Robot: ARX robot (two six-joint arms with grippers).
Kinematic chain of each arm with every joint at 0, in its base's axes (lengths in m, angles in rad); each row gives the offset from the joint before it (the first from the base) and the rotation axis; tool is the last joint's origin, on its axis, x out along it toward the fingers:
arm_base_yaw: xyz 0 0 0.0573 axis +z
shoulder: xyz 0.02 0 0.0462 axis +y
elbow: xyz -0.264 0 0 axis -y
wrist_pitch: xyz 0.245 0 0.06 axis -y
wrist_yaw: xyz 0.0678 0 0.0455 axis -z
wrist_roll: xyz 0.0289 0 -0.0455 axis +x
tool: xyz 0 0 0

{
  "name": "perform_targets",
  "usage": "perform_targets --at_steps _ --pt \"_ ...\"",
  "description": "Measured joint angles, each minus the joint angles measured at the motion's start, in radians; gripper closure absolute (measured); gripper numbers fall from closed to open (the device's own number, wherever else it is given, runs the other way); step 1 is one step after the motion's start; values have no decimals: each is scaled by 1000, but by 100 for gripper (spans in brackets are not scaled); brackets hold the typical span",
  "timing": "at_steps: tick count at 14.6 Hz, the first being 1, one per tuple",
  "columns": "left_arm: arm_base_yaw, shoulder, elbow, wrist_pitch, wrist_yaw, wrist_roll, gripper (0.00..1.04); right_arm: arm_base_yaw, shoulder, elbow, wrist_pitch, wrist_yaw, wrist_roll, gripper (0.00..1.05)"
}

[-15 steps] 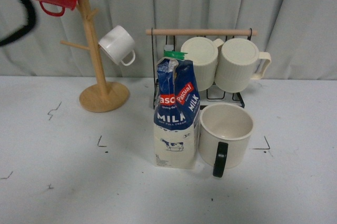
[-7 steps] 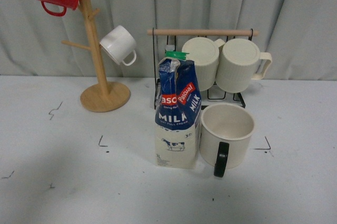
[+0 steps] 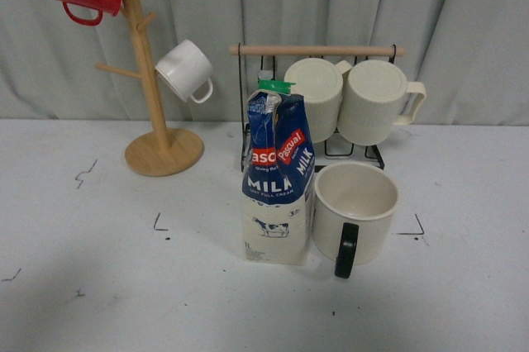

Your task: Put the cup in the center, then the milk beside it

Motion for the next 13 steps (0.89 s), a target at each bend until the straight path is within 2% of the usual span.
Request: perform_targets --at_steps 12,13 --pt "0 -289 0 -291 0 0 103 0 0 0 0 0 0 6" --pt "0 -381 1 -432 3 0 103 0 0 0 0 0 0 6"
